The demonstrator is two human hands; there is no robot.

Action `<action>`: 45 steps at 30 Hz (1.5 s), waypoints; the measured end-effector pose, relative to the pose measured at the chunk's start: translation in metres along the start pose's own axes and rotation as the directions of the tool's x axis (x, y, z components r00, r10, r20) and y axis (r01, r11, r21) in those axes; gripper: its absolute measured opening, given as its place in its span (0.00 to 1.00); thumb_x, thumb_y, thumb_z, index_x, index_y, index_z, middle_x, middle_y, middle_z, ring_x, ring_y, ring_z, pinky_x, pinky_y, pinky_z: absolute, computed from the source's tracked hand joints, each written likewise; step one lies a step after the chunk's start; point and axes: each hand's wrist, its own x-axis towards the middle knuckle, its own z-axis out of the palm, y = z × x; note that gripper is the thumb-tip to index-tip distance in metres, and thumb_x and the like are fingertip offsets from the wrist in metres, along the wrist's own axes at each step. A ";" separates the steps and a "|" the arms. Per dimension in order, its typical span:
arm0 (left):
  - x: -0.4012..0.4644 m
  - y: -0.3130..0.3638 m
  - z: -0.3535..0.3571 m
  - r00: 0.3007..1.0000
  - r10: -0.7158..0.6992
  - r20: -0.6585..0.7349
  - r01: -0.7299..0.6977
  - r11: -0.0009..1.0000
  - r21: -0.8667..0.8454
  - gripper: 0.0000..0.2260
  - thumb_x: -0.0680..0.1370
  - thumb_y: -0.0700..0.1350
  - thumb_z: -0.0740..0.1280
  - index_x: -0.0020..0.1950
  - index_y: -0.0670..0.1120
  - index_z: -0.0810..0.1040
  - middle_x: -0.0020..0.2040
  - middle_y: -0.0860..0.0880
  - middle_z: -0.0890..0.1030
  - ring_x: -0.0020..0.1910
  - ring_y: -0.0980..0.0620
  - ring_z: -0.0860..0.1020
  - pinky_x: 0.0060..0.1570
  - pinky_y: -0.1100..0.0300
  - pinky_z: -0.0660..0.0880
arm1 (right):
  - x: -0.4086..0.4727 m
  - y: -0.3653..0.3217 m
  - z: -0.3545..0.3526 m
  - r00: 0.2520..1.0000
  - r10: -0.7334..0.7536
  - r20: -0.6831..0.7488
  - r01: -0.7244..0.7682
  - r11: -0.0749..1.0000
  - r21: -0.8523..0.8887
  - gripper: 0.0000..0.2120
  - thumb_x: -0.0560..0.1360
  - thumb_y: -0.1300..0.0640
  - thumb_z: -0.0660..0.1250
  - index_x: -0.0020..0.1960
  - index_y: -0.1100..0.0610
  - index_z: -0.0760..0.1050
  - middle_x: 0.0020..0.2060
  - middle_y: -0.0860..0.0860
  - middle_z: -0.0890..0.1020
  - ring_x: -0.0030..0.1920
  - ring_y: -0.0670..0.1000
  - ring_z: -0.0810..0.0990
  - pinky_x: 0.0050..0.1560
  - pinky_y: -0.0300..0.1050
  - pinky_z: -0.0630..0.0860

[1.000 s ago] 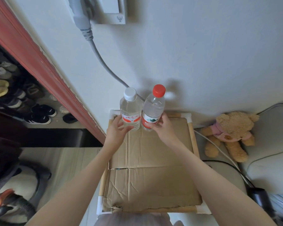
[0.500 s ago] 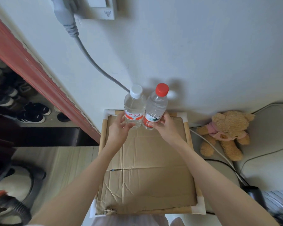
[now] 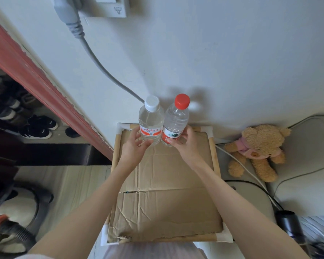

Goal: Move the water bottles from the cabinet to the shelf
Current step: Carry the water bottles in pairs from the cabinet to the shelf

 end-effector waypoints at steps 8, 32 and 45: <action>-0.018 0.017 -0.002 0.995 0.033 0.094 -0.047 0.987 0.152 0.29 0.75 0.50 0.65 0.72 0.57 0.53 0.64 0.58 0.70 0.61 0.61 0.69 0.51 0.82 0.57 | -0.007 0.004 -0.010 0.990 0.102 0.097 -0.103 0.995 0.008 0.31 0.68 0.63 0.72 0.65 0.51 0.61 0.58 0.43 0.71 0.60 0.40 0.69 0.59 0.33 0.65; -0.469 -0.125 0.015 0.575 -0.150 -0.805 0.627 0.713 0.315 0.30 0.73 0.64 0.47 0.73 0.52 0.55 0.74 0.44 0.58 0.73 0.42 0.51 0.69 0.44 0.54 | -0.277 0.002 0.099 0.060 -0.015 0.998 0.982 0.182 -0.056 0.37 0.73 0.35 0.55 0.74 0.48 0.42 0.75 0.52 0.44 0.74 0.53 0.42 0.72 0.56 0.39; -0.862 -0.237 0.159 -0.257 -0.511 -0.820 0.721 0.464 -0.515 0.37 0.70 0.71 0.41 0.71 0.52 0.60 0.73 0.43 0.61 0.73 0.42 0.54 0.69 0.44 0.53 | -0.718 0.091 0.150 -0.629 0.178 0.756 0.776 0.203 0.597 0.35 0.74 0.39 0.59 0.74 0.49 0.48 0.75 0.52 0.51 0.74 0.52 0.46 0.72 0.55 0.41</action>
